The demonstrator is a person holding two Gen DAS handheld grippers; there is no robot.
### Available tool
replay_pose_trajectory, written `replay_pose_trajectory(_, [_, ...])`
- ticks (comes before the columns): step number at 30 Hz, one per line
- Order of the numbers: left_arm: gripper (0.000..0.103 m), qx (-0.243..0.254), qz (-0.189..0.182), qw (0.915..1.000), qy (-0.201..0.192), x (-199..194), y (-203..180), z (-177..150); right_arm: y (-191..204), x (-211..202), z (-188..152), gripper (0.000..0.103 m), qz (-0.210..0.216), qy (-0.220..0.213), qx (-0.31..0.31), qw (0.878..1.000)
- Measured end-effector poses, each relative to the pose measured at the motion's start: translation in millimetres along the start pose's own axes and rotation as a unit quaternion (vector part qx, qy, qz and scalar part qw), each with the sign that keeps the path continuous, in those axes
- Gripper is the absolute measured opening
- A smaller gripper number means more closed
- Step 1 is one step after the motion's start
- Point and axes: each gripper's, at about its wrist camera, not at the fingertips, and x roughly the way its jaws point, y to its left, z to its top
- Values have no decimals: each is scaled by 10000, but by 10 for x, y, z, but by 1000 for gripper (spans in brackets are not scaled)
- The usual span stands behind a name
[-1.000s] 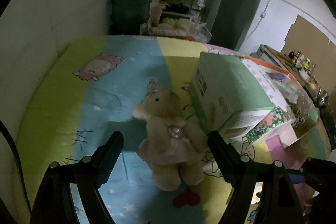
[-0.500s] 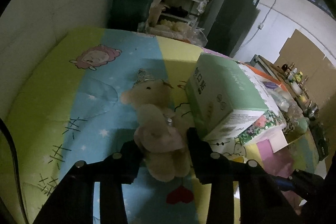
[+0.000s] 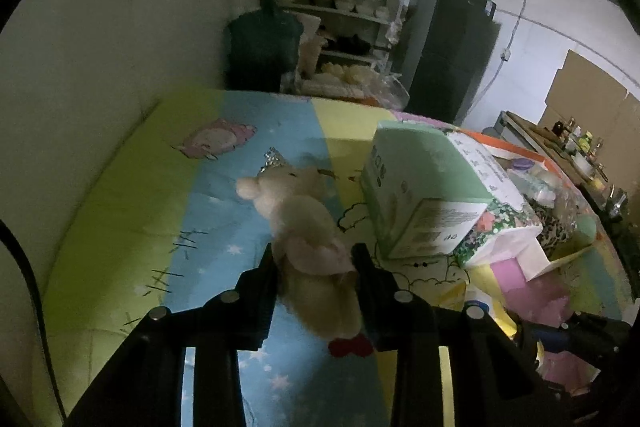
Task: Organize soft objects
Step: 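Lift and carry the pink-dressed bear and yellow-white bag over the tray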
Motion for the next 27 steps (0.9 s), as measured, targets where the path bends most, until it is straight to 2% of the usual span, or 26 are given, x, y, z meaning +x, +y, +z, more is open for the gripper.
replay_pose_trajectory(1, [26,11,38,10000,-29,-20,0,7,15,-13,4,49,2,-20,-10,10000])
replay_pose_trajectory(5, [26,29,132,9997,-190,-158,-8,-1,63,-83,-2,49,14,-91,-44,9999])
replay_pose_trajectory(12, [25,54,41,9993,-355,-294,-37,-22,102,-151,13,49,1,-154,-71,9999])
replay_pose_trajectory(27, [25,322,87,9976,-605,-557,-288,-47,45,-392,-22,49,-91,-456,-26,9989])
